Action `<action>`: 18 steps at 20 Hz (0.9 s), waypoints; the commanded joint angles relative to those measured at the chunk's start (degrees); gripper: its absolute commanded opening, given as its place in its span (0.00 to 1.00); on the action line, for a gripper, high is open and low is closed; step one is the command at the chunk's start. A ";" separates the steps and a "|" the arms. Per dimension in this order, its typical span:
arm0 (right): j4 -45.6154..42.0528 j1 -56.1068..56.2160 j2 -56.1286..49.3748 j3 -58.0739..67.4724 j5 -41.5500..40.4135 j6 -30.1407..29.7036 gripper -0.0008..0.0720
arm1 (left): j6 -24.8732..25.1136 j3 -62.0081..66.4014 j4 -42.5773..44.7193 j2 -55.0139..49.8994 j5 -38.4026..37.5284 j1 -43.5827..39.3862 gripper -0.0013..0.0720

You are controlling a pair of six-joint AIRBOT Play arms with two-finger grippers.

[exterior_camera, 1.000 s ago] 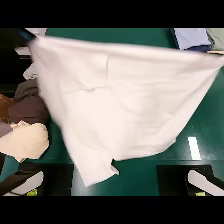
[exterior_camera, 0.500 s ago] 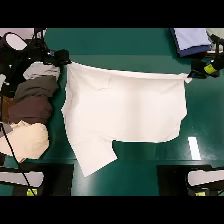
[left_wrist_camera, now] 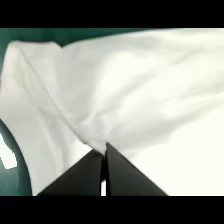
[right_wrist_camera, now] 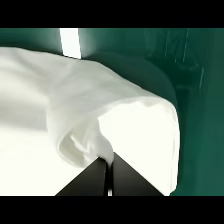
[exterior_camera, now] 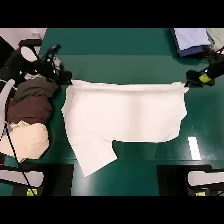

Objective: Fold the shirts.

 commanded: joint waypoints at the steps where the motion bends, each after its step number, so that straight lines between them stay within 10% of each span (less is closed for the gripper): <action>1: 0.33 -0.02 2.67 -8.87 -3.91 -0.22 0.03 | 0.02 -5.49 0.52 -0.09 -1.16 -0.04 0.05; 2: 0.44 -0.02 2.84 -10.49 -4.28 -0.20 0.04 | -0.33 -5.88 0.55 -0.07 -1.18 -0.02 0.06; 4: 0.42 -0.04 2.82 -11.89 -4.00 -0.22 0.58 | -0.37 -5.86 0.52 0.00 -1.33 -0.02 0.74; 10: 0.17 -0.04 10.99 -12.63 0.72 -2.05 0.63 | -3.96 -10.03 8.24 9.90 -6.29 -0.02 0.76; 18: 0.44 -0.02 28.33 -25.68 0.11 -2.05 0.63 | -9.38 -47.98 1.40 36.74 -7.15 -0.04 0.76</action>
